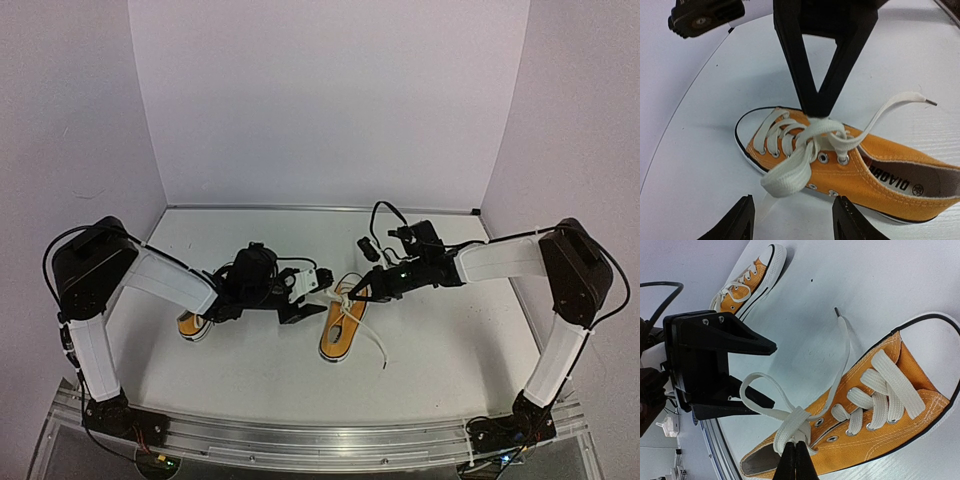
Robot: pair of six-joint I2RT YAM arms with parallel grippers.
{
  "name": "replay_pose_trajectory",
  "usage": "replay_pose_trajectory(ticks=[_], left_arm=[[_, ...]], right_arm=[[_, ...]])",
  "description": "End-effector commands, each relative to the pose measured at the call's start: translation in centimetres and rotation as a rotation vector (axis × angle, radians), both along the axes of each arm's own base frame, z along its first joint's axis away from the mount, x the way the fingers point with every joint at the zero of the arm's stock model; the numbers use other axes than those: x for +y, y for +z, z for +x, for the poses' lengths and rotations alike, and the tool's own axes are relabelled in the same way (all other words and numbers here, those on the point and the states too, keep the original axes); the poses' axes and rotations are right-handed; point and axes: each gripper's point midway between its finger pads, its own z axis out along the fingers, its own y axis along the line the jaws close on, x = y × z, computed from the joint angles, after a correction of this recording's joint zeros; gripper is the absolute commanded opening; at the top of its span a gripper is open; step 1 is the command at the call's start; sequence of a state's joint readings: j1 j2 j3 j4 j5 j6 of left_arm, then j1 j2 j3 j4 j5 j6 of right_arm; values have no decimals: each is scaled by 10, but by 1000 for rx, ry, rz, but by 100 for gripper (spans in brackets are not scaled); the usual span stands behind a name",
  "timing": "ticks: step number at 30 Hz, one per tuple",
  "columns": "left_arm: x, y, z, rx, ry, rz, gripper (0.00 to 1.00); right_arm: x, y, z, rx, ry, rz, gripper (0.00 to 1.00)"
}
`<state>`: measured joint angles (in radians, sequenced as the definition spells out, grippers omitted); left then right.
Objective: Tie the shoes
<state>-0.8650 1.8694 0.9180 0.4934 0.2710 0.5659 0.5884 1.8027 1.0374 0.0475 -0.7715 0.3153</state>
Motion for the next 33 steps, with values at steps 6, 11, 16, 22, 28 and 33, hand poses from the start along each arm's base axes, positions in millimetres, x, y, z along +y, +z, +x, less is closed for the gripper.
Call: replay_pose_trajectory(ticks=[6, 11, 16, 22, 28, 33], left_arm=[[-33, 37, -6, 72, -112, -126, 50], [-36, 30, -4, 99, -106, -120, 33], [-30, 22, -5, 115, -91, -105, 9], [-19, 23, -2, 106, -53, -103, 0], [-10, 20, 1, 104, -20, -101, 0], [-5, 19, 4, 97, 6, -98, 0]], right_arm=[[1, 16, 2, -41, 10, 24, 0], [0, 19, 1, -49, 5, 24, 0], [-4, 19, -1, -55, -3, 17, 0], [-10, 14, -2, -57, -23, -4, 0], [-16, 8, -4, -51, -40, -23, 0], [-28, 4, -1, -52, -83, -55, 0]])
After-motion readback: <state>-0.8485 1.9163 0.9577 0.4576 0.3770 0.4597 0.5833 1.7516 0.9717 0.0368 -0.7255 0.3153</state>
